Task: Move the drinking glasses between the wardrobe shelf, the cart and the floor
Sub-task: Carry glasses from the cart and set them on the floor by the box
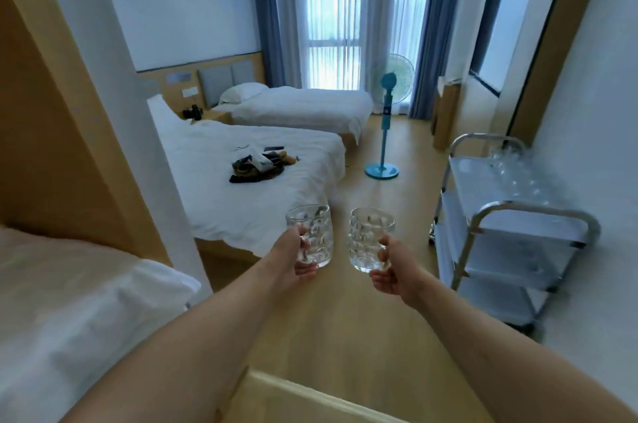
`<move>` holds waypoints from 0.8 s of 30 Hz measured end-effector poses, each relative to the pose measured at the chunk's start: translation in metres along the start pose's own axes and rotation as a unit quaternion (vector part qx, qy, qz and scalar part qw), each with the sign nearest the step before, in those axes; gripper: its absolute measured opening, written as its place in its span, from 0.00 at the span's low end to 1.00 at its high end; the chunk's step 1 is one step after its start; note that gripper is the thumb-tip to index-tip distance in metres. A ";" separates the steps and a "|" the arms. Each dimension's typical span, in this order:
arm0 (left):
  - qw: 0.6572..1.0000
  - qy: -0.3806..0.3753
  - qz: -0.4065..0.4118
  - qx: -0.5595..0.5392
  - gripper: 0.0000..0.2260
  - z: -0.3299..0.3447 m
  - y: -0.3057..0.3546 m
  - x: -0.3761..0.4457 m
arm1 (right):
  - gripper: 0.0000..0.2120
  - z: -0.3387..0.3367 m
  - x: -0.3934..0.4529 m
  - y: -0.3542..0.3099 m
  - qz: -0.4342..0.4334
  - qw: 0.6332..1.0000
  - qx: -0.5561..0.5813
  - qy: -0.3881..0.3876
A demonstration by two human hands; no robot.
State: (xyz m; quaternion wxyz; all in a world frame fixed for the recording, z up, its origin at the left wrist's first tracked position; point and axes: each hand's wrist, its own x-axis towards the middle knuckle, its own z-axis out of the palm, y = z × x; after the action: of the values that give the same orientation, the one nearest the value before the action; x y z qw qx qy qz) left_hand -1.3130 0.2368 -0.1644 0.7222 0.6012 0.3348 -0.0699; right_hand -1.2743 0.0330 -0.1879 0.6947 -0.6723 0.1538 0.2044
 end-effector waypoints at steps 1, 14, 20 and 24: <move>1.000 -0.019 -0.004 0.008 0.13 0.005 0.012 0.016 | 0.16 0.002 0.009 -0.006 -0.005 1.000 0.009 0.021; 0.978 -0.174 -0.041 0.105 0.12 0.058 0.091 0.145 | 0.14 0.014 0.082 -0.051 0.005 0.977 0.092 0.190; 0.969 -0.202 -0.042 0.132 0.13 0.096 0.105 0.189 | 0.14 -0.002 0.125 -0.063 0.012 0.971 0.105 0.215; 0.967 -0.204 -0.032 0.151 0.13 0.134 0.123 0.222 | 0.14 -0.026 0.170 -0.080 0.002 0.971 0.106 0.214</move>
State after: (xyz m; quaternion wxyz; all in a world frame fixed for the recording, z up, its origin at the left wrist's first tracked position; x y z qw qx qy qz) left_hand -1.0269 0.2140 -0.1824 0.6737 0.6649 0.1852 -0.2640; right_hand -1.0855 0.0187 -0.2021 0.7123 -0.6229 0.3210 0.0392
